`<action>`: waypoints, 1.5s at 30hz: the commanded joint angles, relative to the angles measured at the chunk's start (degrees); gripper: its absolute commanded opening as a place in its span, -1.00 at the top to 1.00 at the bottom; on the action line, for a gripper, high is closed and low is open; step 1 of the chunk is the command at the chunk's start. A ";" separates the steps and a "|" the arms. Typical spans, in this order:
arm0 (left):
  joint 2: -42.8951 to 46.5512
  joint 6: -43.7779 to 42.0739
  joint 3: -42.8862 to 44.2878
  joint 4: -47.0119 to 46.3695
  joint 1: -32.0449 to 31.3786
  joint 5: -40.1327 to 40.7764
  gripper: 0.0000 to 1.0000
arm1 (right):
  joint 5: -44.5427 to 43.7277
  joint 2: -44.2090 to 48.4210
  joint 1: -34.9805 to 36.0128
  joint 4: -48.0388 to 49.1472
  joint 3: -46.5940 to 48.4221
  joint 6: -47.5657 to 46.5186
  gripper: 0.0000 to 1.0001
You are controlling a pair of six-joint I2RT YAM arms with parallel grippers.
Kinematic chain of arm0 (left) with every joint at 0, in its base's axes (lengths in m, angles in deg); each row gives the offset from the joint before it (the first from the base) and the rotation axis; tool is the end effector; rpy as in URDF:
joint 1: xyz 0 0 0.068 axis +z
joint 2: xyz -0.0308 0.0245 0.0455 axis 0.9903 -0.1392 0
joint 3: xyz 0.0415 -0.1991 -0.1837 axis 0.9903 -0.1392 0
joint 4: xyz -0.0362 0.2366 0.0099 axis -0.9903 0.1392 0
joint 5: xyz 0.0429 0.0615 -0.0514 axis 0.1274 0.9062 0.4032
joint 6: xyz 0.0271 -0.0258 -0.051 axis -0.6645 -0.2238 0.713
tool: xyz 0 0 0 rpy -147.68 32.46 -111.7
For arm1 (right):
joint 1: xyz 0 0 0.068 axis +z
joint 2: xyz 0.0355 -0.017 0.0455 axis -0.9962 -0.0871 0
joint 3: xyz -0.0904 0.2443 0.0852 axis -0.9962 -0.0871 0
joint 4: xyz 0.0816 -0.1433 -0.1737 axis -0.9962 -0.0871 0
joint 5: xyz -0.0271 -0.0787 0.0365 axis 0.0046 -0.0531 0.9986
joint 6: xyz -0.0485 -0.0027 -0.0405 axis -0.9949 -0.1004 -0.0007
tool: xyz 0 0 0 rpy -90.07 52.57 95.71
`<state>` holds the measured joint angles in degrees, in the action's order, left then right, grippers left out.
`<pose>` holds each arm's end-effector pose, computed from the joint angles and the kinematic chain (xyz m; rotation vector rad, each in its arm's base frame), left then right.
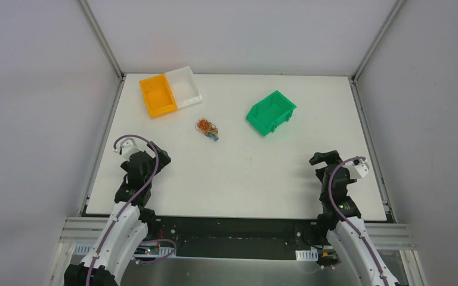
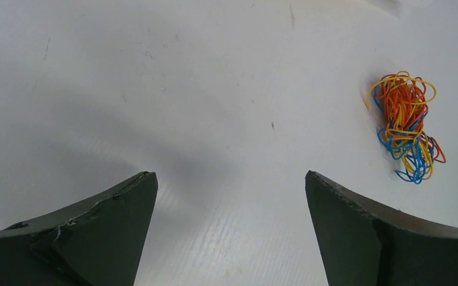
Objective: Untangle the cables
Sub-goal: Move the cable to the center of the board.
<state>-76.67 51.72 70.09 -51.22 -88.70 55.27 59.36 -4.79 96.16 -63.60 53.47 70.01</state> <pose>0.1388 -0.0024 0.1966 -0.6849 1.8131 -0.2277 0.1191 -0.0011 0.1814 0.7261 1.6932 0.0793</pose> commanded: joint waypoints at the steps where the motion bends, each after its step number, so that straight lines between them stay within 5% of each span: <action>1: -0.97 -0.66 1.38 -1.84 0.02 -2.47 -0.99 | -2.13 -0.40 -0.28 -0.38 2.76 1.88 -0.98; 9: -6.89 -3.70 0.49 -12.18 -0.04 -13.20 -0.99 | -1.42 -2.84 -0.25 -0.28 2.04 5.08 -0.98; 14: -13.42 -0.60 6.12 -11.06 -0.83 -16.34 -0.99 | -3.14 -5.27 -0.24 -2.30 3.36 7.10 -0.98; 20: -29.29 1.50 17.34 -10.72 -9.10 -13.41 -0.99 | -2.80 -5.46 -0.26 -2.64 3.08 8.27 -0.98; 29: -51.63 2.50 34.69 -8.08 -12.96 -14.94 -0.63 | -4.06 -1.73 -0.28 -2.35 1.12 9.84 -0.89; 33: -58.75 1.30 40.96 -6.87 -12.99 -16.34 -0.29 | -3.84 -0.76 -0.31 -2.37 0.73 9.67 -0.85; 42: -68.91 2.67 48.31 -4.05 -12.99 -14.11 -0.05 | -3.79 -0.38 -0.32 -2.24 0.76 9.20 -0.83; 45: -71.59 2.03 49.68 -3.89 -12.99 -13.82 0.34 | -3.43 0.26 -0.32 -2.24 0.54 9.05 -0.78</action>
<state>-145.85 53.66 116.66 -56.77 -101.46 40.03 56.87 -5.66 96.12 -66.38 54.30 78.93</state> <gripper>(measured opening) 0.464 0.906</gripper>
